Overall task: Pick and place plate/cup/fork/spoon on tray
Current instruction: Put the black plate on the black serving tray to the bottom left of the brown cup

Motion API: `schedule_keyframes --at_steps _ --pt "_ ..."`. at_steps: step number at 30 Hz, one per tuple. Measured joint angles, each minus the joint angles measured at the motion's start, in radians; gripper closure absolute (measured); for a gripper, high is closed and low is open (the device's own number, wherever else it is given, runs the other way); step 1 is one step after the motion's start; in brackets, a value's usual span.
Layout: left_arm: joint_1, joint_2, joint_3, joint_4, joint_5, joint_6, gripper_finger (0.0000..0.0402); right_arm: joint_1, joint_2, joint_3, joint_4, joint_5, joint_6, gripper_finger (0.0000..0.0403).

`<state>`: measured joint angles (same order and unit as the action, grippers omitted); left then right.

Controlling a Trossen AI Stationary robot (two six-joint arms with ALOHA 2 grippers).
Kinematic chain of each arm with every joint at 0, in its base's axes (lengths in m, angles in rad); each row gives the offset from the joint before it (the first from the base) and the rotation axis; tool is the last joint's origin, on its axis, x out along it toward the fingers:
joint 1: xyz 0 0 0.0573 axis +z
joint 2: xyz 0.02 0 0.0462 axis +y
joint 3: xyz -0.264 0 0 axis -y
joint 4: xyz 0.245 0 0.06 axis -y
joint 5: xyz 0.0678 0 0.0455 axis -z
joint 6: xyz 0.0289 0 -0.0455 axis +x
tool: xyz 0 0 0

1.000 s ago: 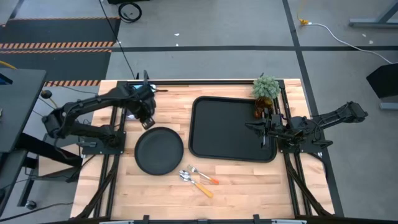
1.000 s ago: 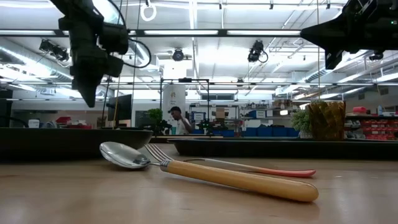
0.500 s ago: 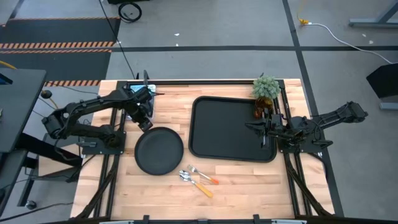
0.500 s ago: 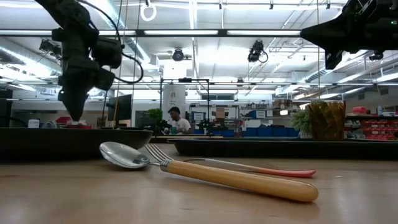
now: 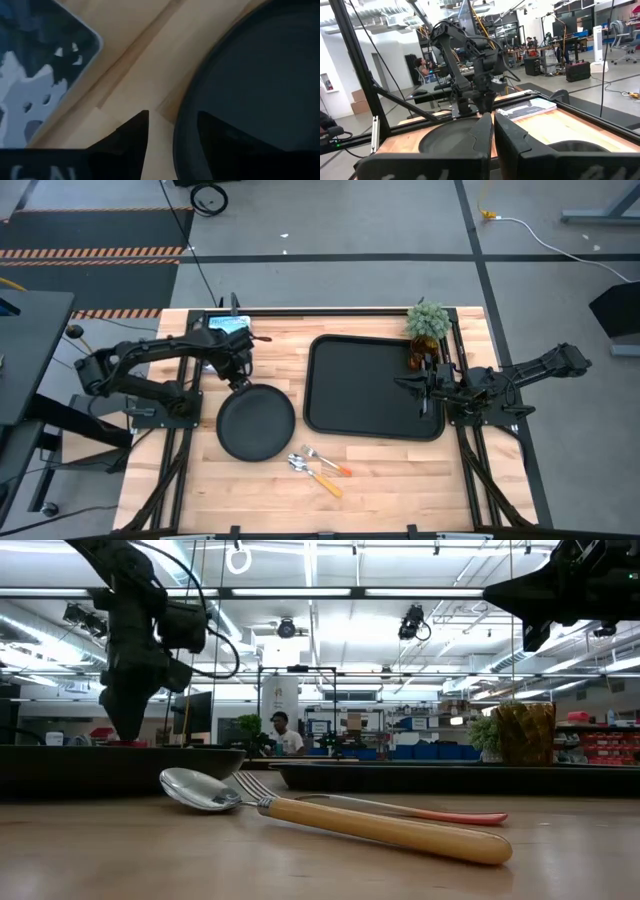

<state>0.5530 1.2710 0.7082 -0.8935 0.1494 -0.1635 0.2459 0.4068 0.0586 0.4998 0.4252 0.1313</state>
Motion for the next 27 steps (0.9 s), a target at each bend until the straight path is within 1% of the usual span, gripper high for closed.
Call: schedule_keyframes --at_steps 8,15,19,22,27 --pt "-0.019 0.11 0.0 0.014 0.012 0.057 0.0225 0.0 0.0 0.0 0.0 0.0 0.0 0.0376" --pt "-0.026 0.142 0.0 0.015 0.012 0.057 0.0226 0.0 0.0 0.0 0.0 0.0 0.0 0.0376" --pt "-0.05 0.163 0.0 0.017 0.013 0.052 0.0228 0.0 0.0 0.0 0.0 0.0 0.0 0.0376" --pt "-0.065 0.181 0.0 0.019 0.013 0.051 0.0241 0.0 0.0 0.0 0.0 0.0 0.0 0.0376" --pt "-0.07 0.197 0.0 0.037 0.013 0.051 0.0285 0.0 0.0 0.0 0.0 0.0 0.0 0.0376"
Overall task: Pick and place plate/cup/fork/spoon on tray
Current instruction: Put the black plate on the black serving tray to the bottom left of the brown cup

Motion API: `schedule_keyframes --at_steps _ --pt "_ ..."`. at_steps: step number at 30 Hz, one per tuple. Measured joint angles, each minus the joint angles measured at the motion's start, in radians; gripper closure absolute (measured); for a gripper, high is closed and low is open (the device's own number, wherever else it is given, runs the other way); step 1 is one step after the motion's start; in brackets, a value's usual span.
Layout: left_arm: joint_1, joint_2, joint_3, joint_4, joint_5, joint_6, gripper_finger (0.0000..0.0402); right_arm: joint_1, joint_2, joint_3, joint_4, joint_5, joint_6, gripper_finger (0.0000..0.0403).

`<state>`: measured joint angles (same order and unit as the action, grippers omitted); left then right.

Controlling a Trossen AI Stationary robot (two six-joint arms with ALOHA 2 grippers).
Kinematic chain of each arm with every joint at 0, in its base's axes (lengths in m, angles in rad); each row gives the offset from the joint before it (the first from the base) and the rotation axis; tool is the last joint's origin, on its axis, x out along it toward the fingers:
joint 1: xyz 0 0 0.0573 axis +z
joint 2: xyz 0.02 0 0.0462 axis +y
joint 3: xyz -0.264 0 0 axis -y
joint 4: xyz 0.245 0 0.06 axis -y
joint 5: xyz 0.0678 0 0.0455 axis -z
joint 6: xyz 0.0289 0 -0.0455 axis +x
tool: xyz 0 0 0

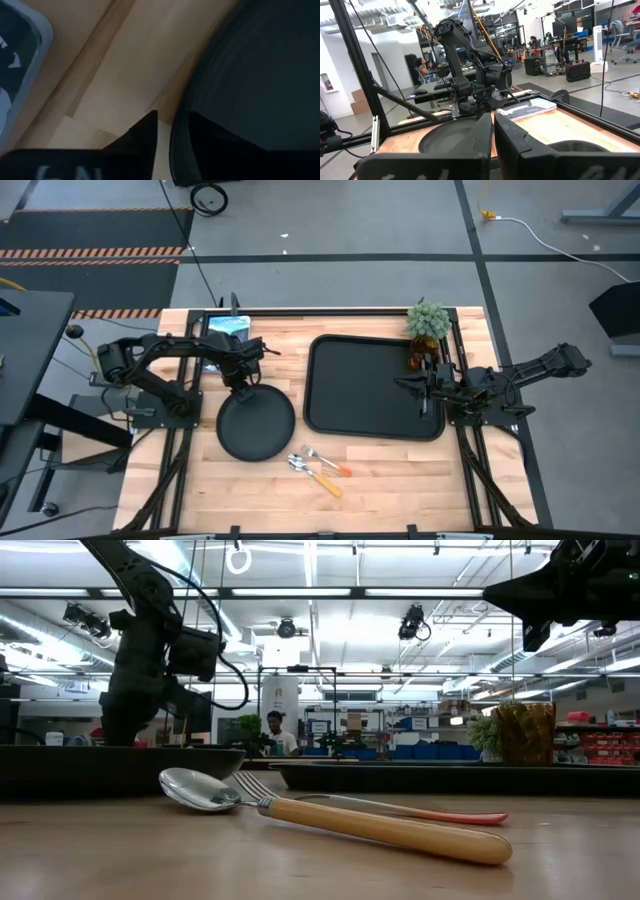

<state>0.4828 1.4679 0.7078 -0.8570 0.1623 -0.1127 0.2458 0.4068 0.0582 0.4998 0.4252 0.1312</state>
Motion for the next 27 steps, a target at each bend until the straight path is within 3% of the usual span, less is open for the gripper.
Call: schedule_keyframes --at_steps 10,18,27 --pt "0.01 -0.002 0.001 0.001 0.022 -0.029 0.0387 0.0 0.0 0.0 0.0 0.0 0.0 0.0376" --pt "0.047 -0.002 0.083 -0.084 0.034 -0.004 0.0386 0.0 0.0 0.0 0.0 0.0 0.0 0.0376" --pt "0.091 -0.002 0.309 -0.418 0.034 0.146 0.0388 0.0 0.0 0.0 0.0 0.0 0.0 0.0376"
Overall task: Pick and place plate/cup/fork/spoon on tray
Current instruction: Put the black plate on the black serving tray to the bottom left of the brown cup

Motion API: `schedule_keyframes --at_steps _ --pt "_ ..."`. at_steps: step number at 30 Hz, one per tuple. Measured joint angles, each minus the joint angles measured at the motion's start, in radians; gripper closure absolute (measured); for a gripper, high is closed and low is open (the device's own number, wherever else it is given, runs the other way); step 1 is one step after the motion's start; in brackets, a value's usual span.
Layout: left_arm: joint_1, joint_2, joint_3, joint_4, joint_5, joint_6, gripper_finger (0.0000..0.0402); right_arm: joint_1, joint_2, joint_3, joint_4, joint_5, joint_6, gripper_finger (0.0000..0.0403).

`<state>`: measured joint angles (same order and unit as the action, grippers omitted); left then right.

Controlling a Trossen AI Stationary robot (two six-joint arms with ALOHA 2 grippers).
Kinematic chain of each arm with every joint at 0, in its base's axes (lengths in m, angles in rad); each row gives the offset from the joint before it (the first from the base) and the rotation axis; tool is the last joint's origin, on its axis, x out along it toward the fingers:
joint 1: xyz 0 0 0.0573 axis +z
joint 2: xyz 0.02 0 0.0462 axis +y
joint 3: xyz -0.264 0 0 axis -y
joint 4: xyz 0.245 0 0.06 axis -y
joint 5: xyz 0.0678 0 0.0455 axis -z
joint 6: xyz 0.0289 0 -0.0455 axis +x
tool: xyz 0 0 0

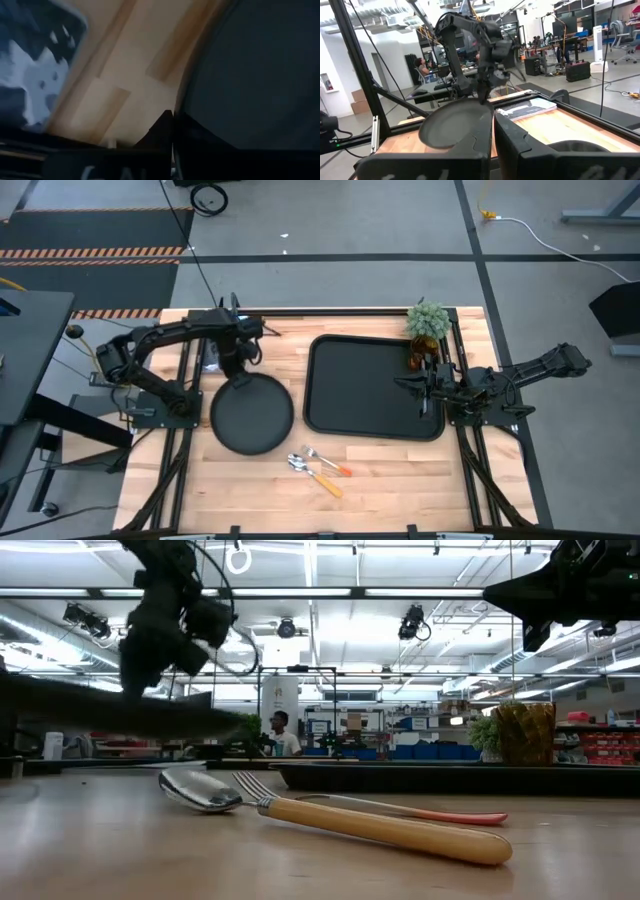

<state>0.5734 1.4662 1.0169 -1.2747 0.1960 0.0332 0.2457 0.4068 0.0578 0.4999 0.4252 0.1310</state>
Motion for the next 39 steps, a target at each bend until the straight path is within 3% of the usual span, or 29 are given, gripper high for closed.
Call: schedule_keyframes --at_steps 5,11,17,24,34,39 --pt "0.015 0.0 0.116 0.069 -0.004 -0.042 0.0388 0.0 0.0 0.0 0.0 0.0 0.0 0.0376" --pt "-0.007 0.025 0.175 0.355 -0.035 -0.151 0.0388 0.0 0.0 0.0 0.0 0.0 0.0 0.0376" --pt "-0.038 0.167 0.263 0.493 -0.029 -0.173 0.0387 0.0 0.0 0.0 0.0 0.0 0.0 0.0376" --pt "-0.053 0.42 0.526 0.478 -0.015 -0.179 0.0387 0.0 0.0 0.0 0.0 0.0 0.0 0.0376" --pt "-0.108 0.767 1.006 0.282 -0.008 -0.142 0.0386 0.0 0.0 0.0 0.0 0.0 0.0 0.0376" --pt "-0.131 0.892 1.183 0.238 -0.007 -0.127 0.0386 0.0 0.0 0.0 0.0 0.0 0.0 0.0376"
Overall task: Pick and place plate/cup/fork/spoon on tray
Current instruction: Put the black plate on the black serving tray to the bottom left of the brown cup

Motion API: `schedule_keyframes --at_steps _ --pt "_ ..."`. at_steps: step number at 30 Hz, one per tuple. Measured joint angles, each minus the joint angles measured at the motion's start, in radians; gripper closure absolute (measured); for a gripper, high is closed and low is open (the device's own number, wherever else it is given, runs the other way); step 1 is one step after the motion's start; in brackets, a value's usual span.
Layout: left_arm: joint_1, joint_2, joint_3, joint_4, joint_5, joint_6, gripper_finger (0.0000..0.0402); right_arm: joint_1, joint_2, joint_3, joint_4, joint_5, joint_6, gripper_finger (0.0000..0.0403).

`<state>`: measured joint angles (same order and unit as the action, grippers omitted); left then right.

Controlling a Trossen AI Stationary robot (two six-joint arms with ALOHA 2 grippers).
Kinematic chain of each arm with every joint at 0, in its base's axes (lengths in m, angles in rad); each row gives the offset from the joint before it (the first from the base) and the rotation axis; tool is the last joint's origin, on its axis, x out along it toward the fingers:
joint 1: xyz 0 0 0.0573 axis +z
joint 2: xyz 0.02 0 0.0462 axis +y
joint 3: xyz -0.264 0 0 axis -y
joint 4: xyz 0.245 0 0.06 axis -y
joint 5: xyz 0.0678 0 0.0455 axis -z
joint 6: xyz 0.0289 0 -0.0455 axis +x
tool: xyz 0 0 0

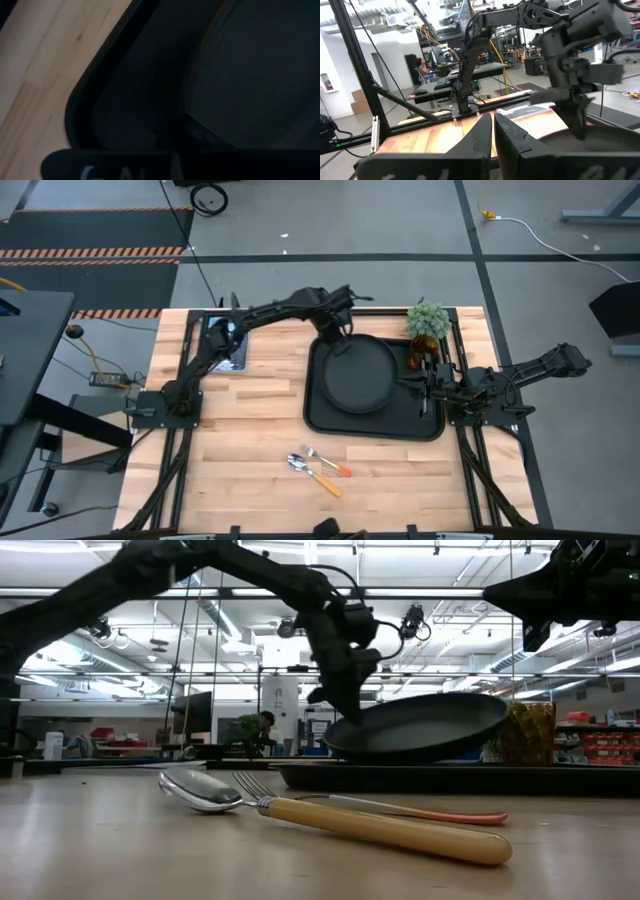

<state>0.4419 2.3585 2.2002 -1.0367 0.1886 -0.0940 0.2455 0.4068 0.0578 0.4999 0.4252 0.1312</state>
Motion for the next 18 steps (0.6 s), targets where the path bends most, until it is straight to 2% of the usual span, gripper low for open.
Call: schedule_keyframes --at_steps 5,18 --pt "-0.025 0.068 0.069 0.031 0.0 -0.005 0.0386 0.0 0.0 0.0 0.0 0.0 0.0 0.0376" --pt "-0.107 0.092 0.064 0.166 0.002 -0.026 0.0385 0.0 0.0 0.0 0.0 0.0 0.0 0.0376"
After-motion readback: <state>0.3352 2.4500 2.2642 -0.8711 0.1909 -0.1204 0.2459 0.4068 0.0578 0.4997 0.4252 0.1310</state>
